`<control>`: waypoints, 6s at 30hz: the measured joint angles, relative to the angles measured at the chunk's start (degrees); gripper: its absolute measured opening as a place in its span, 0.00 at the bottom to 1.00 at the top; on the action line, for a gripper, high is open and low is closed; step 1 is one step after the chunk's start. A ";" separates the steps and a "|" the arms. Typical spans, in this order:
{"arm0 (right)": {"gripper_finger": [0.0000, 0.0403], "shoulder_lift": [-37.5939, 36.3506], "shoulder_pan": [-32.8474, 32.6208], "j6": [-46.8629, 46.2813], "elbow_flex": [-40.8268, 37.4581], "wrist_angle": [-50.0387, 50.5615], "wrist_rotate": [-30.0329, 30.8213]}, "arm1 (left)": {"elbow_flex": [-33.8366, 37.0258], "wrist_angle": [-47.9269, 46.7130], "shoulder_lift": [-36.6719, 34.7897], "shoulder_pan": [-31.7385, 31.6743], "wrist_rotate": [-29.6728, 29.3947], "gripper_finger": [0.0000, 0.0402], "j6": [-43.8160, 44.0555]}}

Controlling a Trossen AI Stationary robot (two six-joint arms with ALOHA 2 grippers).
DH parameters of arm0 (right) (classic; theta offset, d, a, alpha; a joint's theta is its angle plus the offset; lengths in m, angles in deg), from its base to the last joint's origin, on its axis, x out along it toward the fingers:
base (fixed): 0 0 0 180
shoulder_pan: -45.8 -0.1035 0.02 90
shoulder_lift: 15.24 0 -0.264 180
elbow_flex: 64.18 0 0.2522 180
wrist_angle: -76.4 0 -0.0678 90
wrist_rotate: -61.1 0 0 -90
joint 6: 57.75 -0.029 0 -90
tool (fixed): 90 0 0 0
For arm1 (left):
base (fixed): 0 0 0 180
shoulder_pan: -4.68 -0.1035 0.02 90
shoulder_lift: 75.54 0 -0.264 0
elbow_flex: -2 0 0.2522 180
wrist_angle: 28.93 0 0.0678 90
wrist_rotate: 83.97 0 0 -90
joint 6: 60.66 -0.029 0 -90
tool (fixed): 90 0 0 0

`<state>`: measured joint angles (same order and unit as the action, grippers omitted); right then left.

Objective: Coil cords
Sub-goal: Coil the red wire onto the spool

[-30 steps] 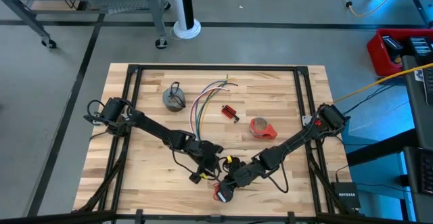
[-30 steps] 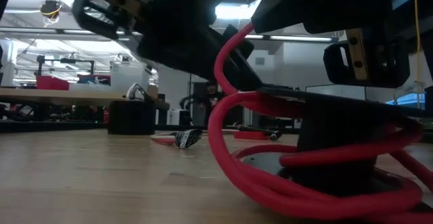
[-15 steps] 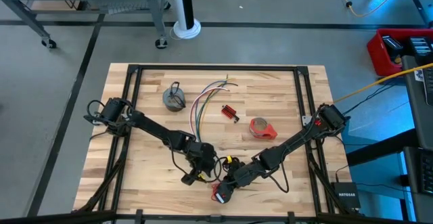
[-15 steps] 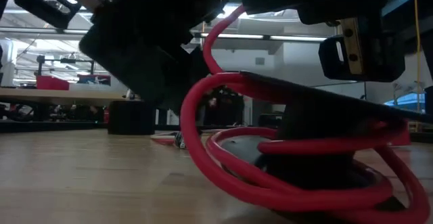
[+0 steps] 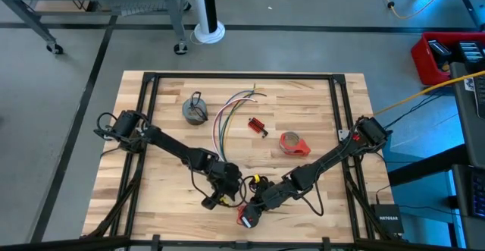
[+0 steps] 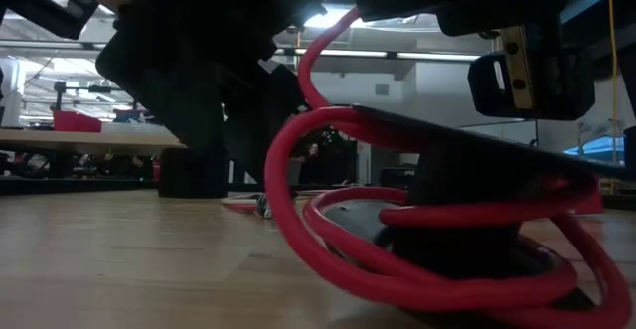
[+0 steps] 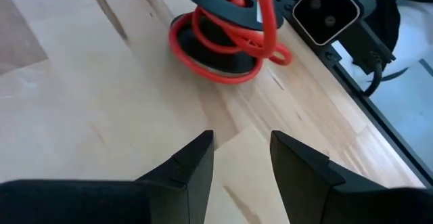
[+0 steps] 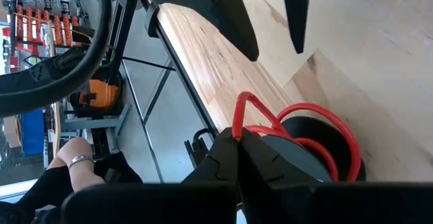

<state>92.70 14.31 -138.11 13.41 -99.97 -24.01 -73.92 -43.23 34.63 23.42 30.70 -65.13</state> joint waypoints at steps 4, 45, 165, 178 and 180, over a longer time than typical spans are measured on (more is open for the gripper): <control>0.00 0.00 0.00 -0.02 0.00 0.00 0.00 | 0.00 1.04 0.08 -0.01 -0.68 0.35 0.30; 0.01 0.02 0.00 -0.13 -0.02 1.10 -0.07 | 0.00 16.28 0.07 1.90 -0.94 0.35 7.41; 0.02 1.95 1.66 -24.85 -0.02 14.69 2.65 | -0.07 17.32 4.55 2.99 -3.57 0.11 4.02; 0.02 2.52 2.67 -24.35 -0.03 15.04 3.67 | 0.02 17.73 4.57 1.49 -7.02 0.14 2.62; 0.02 3.46 2.65 -24.34 -0.02 14.46 4.02 | 0.07 17.43 4.57 1.49 -7.89 0.14 2.51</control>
<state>96.16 16.96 -162.45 13.39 -85.51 -19.99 -73.85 -25.80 39.20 24.91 22.80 -62.61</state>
